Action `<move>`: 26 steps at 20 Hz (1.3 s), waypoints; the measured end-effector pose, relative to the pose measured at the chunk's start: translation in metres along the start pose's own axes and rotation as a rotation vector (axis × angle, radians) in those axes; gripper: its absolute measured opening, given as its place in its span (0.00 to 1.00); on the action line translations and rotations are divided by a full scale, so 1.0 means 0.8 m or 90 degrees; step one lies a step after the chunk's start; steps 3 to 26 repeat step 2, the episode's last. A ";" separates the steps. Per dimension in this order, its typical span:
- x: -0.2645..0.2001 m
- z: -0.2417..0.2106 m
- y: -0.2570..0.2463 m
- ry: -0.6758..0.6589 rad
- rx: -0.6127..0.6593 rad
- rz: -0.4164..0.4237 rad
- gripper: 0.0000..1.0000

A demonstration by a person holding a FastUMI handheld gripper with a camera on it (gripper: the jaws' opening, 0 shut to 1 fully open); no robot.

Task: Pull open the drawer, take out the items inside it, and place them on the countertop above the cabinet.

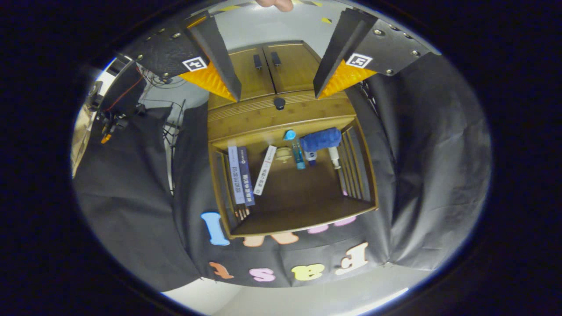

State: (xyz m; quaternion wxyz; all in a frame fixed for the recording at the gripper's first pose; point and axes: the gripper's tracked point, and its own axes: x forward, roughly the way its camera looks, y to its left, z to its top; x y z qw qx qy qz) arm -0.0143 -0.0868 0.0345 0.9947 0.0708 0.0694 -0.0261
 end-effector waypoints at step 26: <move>-0.007 0.020 0.004 -0.009 0.000 -0.012 0.99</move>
